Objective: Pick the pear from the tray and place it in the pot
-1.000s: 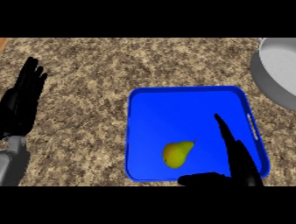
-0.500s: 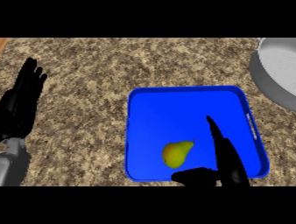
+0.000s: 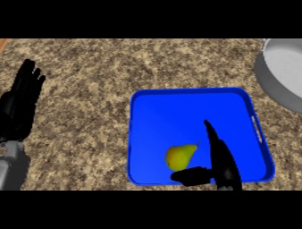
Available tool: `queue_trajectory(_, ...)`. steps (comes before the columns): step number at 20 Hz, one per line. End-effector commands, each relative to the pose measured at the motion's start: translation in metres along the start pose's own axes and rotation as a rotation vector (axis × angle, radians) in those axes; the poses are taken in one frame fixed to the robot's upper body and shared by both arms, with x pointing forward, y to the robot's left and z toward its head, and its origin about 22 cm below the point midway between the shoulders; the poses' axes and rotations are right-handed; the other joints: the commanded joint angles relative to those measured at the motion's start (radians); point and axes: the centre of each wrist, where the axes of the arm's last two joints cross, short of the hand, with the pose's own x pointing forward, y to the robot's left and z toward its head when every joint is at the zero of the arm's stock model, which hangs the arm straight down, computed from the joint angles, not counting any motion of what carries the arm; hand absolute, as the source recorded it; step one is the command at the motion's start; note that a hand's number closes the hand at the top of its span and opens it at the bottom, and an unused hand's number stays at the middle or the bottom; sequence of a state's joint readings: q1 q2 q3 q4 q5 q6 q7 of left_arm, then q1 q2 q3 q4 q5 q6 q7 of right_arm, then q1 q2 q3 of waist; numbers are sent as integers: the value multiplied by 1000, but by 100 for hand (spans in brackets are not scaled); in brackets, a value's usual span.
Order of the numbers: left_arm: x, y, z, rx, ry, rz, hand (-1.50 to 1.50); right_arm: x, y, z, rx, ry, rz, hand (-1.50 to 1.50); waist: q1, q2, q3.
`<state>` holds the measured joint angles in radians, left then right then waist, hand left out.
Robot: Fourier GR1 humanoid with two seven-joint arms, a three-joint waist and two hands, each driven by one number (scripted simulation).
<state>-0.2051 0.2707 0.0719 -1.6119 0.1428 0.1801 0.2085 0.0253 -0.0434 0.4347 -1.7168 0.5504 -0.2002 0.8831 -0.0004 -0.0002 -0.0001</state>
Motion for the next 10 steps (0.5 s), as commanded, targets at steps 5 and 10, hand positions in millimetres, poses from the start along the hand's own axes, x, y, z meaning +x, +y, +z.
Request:
queue_trajectory(5,-2,-5,9,-2,11,-9,0,-30,21,-6,8,55,-5,-150,-1,0,0)
queue_trajectory(10,11,0,4,-14,-9,3,0,-20,17,-24,47,-56,95,150,3,0,0)
